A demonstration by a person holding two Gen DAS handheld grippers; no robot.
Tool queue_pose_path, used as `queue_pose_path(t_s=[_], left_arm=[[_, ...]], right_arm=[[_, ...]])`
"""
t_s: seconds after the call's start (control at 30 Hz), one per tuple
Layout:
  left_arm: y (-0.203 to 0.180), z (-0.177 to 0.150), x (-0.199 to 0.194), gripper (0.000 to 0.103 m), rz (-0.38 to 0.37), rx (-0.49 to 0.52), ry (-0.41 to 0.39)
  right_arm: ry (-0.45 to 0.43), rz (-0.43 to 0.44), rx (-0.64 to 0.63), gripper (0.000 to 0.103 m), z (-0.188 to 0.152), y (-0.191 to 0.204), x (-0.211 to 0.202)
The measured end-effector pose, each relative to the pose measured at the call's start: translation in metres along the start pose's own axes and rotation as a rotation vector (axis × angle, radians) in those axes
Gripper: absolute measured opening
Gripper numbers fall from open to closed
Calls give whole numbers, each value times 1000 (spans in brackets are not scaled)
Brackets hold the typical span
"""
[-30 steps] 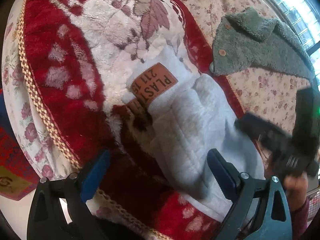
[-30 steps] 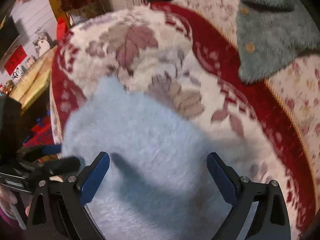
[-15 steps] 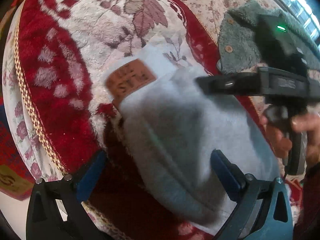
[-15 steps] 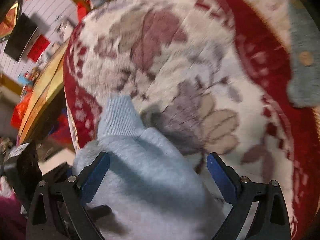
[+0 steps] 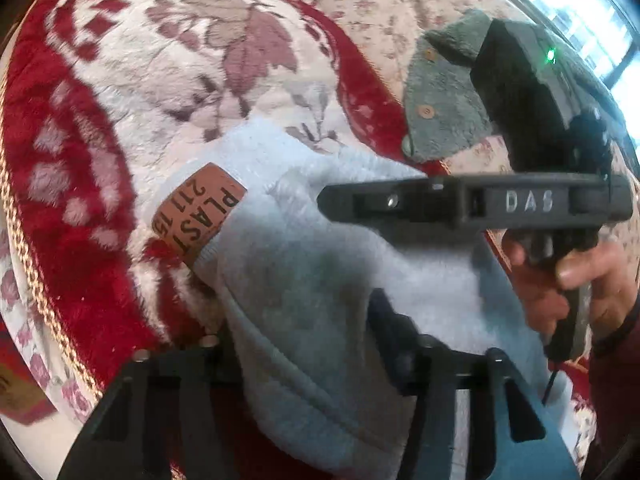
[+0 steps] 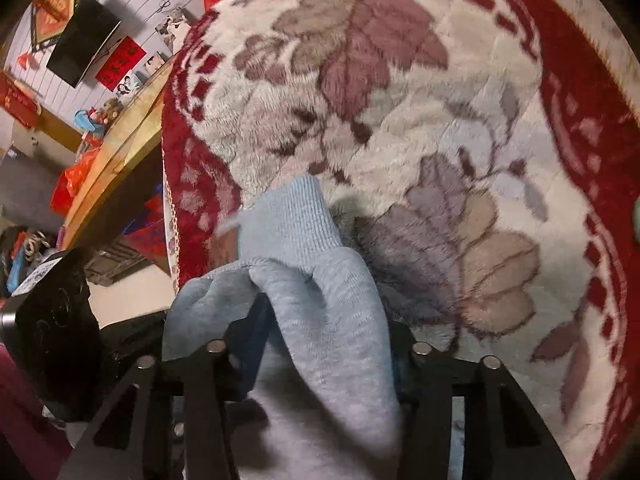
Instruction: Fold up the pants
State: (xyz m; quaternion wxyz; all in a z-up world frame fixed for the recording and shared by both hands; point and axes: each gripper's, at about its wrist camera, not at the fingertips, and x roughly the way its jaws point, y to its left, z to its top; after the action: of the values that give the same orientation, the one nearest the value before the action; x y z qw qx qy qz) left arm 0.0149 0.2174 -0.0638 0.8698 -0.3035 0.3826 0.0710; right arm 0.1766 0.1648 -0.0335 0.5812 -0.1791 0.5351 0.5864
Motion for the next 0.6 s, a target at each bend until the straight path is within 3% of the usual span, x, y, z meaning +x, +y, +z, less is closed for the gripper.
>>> queue_pose_path(t_s=[0.07, 0.27, 0.6], left_arm=[[-7, 1, -7, 38, -11, 32, -16], [-30, 7, -41, 35, -51, 103, -90], [-100, -3, -92, 34, -30, 292, -214]], right_arm=[[-24, -8, 0, 42, -1, 2, -10], [-128, 5, -16, 41, -7, 14, -56], [-268, -13, -65, 42, -40, 41, -147]])
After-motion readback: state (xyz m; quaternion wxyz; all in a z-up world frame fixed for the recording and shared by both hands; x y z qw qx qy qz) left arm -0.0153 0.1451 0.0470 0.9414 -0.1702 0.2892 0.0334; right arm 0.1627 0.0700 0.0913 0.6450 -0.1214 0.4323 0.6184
